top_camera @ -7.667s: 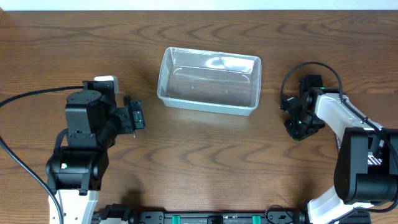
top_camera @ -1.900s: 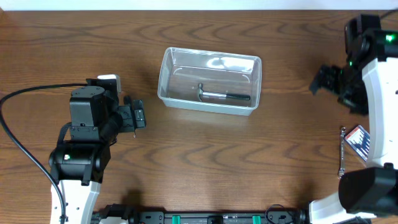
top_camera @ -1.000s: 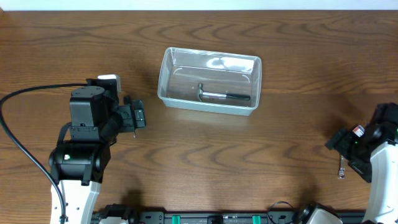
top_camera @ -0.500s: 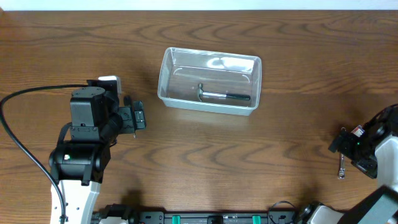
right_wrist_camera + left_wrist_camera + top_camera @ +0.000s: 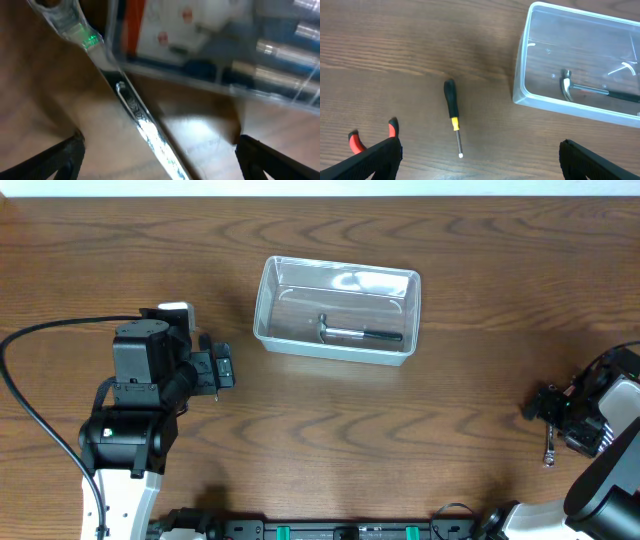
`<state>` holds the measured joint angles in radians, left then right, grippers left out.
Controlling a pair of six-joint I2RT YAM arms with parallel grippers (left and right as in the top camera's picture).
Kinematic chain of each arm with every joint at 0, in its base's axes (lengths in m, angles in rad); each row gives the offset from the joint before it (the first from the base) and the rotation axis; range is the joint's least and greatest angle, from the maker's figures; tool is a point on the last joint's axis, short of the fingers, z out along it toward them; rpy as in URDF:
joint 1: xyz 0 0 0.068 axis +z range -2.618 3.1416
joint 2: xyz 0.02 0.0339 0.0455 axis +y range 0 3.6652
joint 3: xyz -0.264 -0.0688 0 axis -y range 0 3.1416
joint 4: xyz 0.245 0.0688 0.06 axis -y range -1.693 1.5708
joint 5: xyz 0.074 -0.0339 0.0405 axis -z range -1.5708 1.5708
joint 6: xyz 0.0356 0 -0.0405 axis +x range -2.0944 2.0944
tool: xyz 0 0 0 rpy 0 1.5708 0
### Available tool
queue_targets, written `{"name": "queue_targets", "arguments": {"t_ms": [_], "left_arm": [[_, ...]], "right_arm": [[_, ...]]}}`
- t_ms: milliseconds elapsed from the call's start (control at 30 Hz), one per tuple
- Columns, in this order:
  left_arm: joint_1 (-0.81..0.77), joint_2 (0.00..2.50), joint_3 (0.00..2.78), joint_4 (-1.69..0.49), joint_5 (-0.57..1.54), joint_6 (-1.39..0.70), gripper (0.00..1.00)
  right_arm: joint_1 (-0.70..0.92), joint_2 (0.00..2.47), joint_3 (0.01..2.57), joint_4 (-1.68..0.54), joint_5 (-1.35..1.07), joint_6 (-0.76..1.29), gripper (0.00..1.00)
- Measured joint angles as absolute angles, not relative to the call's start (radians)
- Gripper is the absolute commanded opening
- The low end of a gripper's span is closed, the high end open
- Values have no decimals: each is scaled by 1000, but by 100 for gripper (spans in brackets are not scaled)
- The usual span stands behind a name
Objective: Pack container
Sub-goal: 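Move the right gripper down to the chrome wrench beside the case, then close the right gripper on the wrench shaft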
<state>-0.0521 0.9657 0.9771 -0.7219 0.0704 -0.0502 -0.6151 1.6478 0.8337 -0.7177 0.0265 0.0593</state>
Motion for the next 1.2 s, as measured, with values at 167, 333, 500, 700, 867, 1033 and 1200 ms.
{"name": "queue_targets", "arguments": {"t_ms": [167,333,500,700,867,1033,1200], "left_arm": [[-52,966,977,-722,70,-50,98],[-52,966,977,-722,70,-50,98],[-52,966,977,-722,70,-50,98],[-52,966,977,-722,70,-50,98],[-52,966,977,-722,70,-50,98],[-52,966,977,-722,70,-50,98],[-52,966,977,-722,70,-50,98]], "right_arm": [[-615,1652,834,-675,15,36,90],[-615,1652,834,-677,10,15,77],[-615,1652,834,-686,9,10,66],[-615,1652,834,-702,9,2,50],[-615,1652,834,-715,10,3,47],[-615,1652,834,-726,10,4,40],[-615,1652,834,-733,10,6,35]]}}
